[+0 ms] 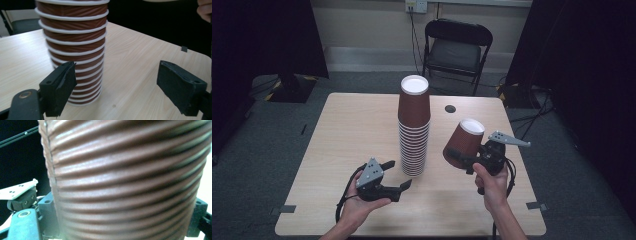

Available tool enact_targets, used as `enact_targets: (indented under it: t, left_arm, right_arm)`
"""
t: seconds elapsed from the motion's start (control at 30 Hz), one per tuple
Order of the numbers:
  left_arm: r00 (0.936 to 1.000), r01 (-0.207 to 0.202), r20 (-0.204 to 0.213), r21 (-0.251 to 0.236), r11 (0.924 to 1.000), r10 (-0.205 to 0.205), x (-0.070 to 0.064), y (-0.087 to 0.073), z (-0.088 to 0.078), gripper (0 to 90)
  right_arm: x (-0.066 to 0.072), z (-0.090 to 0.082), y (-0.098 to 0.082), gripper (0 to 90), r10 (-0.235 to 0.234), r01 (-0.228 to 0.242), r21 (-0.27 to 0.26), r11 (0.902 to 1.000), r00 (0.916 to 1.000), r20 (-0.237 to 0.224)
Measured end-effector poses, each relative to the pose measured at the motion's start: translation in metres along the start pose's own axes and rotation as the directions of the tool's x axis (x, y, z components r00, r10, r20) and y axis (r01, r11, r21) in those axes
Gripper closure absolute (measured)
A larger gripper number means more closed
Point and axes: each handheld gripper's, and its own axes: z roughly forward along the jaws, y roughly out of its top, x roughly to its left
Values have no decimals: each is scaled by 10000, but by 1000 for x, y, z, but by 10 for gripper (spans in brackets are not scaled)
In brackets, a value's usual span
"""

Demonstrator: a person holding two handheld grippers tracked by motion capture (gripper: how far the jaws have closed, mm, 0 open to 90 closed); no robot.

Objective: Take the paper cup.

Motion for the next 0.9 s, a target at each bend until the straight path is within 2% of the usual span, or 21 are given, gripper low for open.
enact_targets:
  t: [0.13,0.27,0.33,0.4,0.47,0.53,0.6,0.67,0.77,0.83,0.9]
  left_arm:
    - [9997,19,238,-409,9992,-9,-6,2,6,156]
    - [9987,22,503,-469,9989,2,-14,7,11,156]
    - [9980,232,602,-449,9987,-205,-16,8,14,156]
    - [9941,630,911,-422,9971,-590,-17,9,17,158]
    - [9918,750,1064,-374,9965,-707,-18,10,20,188]
    - [9914,700,1137,-365,9969,-654,-18,12,22,224]
    - [9928,473,1125,-436,9979,-422,-20,14,23,256]
    - [9940,54,1090,-451,9990,-4,-23,15,25,281]
    - [9942,-60,1067,-622,9980,126,-26,17,28,322]
    - [9932,47,1166,-836,9965,51,-28,18,31,371]
    - [9933,-61,1139,-1167,9931,195,-30,20,32,421]
  right_arm:
    - [0,4,-13,141,203,-201,231,9995,9998,-85]
    - [0,8,-25,141,569,-555,490,9973,9980,-285]
    - [0,9,-30,141,759,-739,580,9956,9965,-339]
    - [2,10,-34,141,971,-940,638,9935,9941,-473]
    - [5,11,-36,141,1101,-1060,678,9921,9921,-603]
    - [8,11,-38,142,1256,-1204,685,9904,9891,-767]
    - [11,11,-39,141,1484,-1419,694,9874,9839,-993]
    - [13,11,-40,141,1701,-1634,655,9844,9788,-1143]
    - [17,13,-40,141,2010,-1948,569,9792,9692,-1423]
    - [19,15,-41,141,2126,-2059,582,9768,9648,-1546]
    - [21,18,-43,142,2218,-2147,606,9748,9616,-1619]
